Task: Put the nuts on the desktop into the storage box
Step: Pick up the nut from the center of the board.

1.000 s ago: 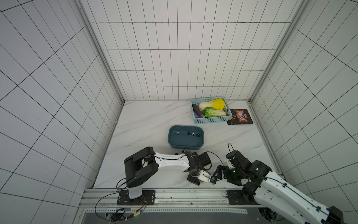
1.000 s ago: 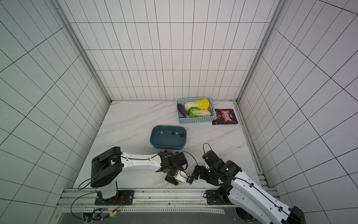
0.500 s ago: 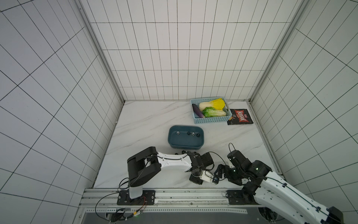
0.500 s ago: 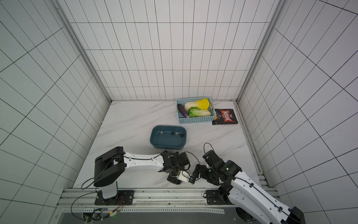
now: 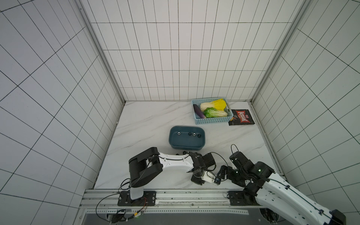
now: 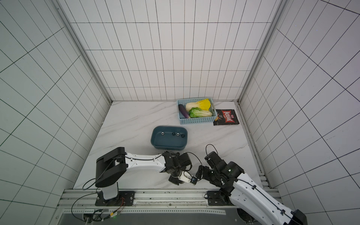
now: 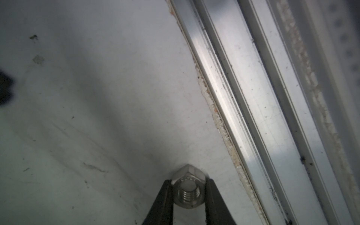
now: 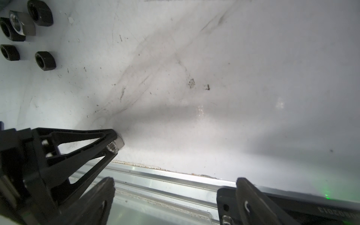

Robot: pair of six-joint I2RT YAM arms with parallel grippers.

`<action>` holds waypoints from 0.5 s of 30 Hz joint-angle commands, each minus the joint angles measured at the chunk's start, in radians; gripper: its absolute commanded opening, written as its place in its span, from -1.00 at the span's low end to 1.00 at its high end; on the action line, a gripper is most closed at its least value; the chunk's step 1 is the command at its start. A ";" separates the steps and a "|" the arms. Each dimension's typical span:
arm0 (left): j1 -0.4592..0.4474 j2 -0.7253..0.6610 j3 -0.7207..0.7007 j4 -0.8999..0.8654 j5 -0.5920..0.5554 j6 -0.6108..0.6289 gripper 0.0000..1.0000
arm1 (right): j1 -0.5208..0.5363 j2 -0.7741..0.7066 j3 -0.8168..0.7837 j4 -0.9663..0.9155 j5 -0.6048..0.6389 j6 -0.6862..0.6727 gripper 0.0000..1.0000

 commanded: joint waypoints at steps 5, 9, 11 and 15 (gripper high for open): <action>0.056 -0.024 0.022 -0.009 0.069 -0.034 -0.59 | -0.004 -0.051 0.038 -0.032 0.001 -0.038 0.99; 0.110 -0.068 0.024 -0.026 0.105 -0.041 -0.60 | -0.004 -0.077 0.037 -0.024 0.005 -0.040 0.99; 0.138 -0.096 0.022 -0.041 0.132 -0.039 -0.60 | -0.004 -0.078 0.042 -0.024 0.021 -0.045 0.99; 0.210 -0.160 0.028 -0.078 0.186 -0.044 -0.60 | -0.004 -0.068 0.066 0.001 0.026 -0.069 0.99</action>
